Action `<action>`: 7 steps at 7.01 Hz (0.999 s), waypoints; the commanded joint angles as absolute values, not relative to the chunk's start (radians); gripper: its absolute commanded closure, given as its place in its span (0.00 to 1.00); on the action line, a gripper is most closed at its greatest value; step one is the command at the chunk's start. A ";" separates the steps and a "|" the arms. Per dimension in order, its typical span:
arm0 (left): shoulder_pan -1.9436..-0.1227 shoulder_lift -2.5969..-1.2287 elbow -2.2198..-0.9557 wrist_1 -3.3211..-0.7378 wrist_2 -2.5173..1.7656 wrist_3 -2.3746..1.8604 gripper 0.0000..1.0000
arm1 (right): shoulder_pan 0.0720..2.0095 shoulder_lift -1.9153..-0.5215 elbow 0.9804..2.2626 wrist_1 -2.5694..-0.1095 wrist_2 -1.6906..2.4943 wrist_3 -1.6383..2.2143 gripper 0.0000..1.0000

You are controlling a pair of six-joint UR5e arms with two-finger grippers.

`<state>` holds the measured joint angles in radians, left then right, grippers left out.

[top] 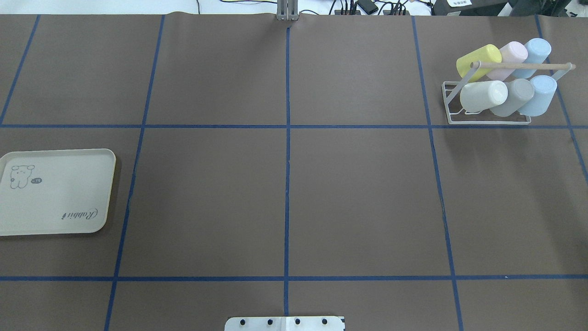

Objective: Transfer IKEA cup to right arm and place on rack

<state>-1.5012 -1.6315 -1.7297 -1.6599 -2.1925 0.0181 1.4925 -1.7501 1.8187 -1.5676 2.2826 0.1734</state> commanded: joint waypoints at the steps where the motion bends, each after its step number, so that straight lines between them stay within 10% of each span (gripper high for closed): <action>1: -1.562 -1.547 -1.648 -1.661 -2.259 0.135 0.00 | 1.493 -1.750 1.818 -1.566 2.284 0.175 0.00; 7: -1.569 -1.443 -1.696 -1.664 -2.333 0.123 0.00 | 1.493 -1.758 1.819 -1.568 2.295 0.178 0.00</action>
<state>-1.5660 -1.4373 -1.6877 -1.6629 -2.3440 0.1247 1.4926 -1.7533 1.8211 -1.5671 2.2921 0.1784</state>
